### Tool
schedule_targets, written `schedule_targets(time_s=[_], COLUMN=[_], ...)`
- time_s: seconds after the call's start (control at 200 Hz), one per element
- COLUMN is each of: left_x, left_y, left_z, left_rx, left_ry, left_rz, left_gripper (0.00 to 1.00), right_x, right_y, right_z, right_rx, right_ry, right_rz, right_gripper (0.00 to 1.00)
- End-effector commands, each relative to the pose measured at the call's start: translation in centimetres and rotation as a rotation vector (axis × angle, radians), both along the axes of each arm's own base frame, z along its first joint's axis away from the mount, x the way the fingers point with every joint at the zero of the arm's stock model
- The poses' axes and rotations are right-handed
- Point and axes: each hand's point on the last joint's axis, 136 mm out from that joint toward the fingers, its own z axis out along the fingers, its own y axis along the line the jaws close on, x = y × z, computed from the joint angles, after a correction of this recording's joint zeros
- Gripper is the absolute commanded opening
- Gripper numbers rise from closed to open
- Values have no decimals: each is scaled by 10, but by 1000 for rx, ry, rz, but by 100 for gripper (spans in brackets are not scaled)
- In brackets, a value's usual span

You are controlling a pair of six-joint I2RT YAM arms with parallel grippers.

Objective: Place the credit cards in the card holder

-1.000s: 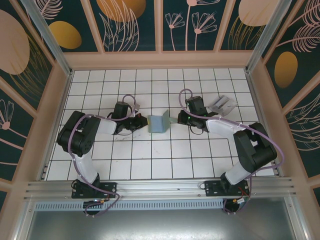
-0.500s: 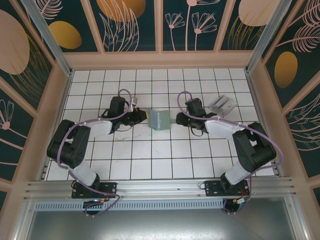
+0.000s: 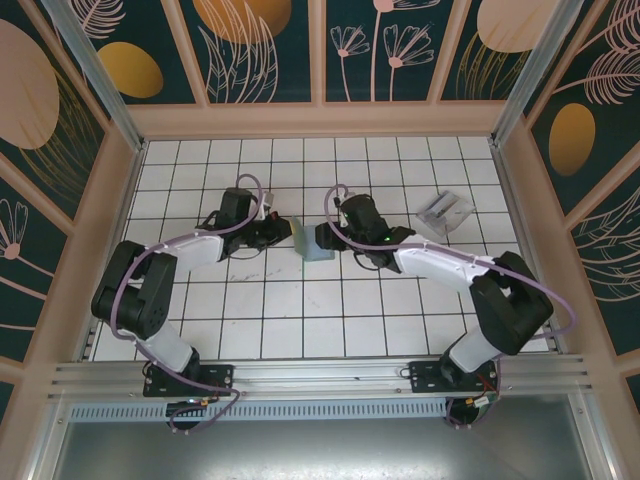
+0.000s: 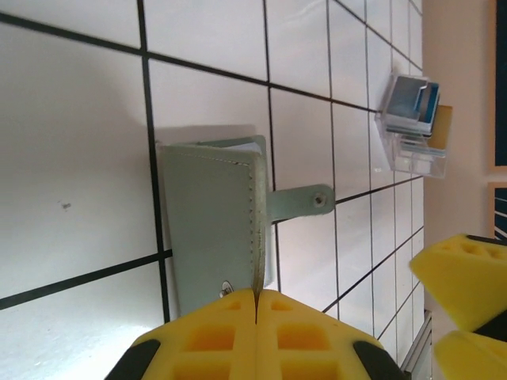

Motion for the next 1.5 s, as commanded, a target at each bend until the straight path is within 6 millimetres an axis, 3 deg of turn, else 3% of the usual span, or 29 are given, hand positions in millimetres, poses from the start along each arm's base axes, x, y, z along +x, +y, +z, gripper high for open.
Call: schedule_targets(time_s=[0.0, 0.215, 0.435, 0.726, 0.846, 0.906, 0.991, 1.136, 1.366, 1.496], left_x=[-8, -12, -14, -11, -11, -12, -10, -7, 0, 0], left_y=[-9, -4, -7, -7, -5, -3, 3, 9, 29, 32], left_z=[-18, -43, -47, -54, -62, -64, -68, -71, -74, -60], left_rx=[-18, 48, 39, 51, 67, 79, 119, 165, 299, 286], left_ry=[44, 50, 68, 73, 90, 89, 81, 69, 29, -36], left_rz=[-61, -89, -118, -112, -108, -102, -86, -69, -18, 1], left_gripper=[0, 0, 0, 0, 0, 20, 35, 41, 45, 49], right_x=[2, 0, 10, 7, 12, 16, 18, 18, 18, 20], right_y=[4, -8, -29, -25, -36, -42, -50, -64, -79, -87], right_z=[-12, -34, -55, -64, -60, -52, -49, -53, -33, -17], right_rx=[35, 83, -21, -19, -65, -76, -85, -114, -100, -103], right_ry=[97, 238, 274, 302, 263, 241, 222, 234, 186, 137], right_rz=[-23, -68, -153, -137, -166, -184, -200, -229, -271, -294], right_gripper=[58, 55, 54, 48, 49, 50, 50, 49, 50, 50])
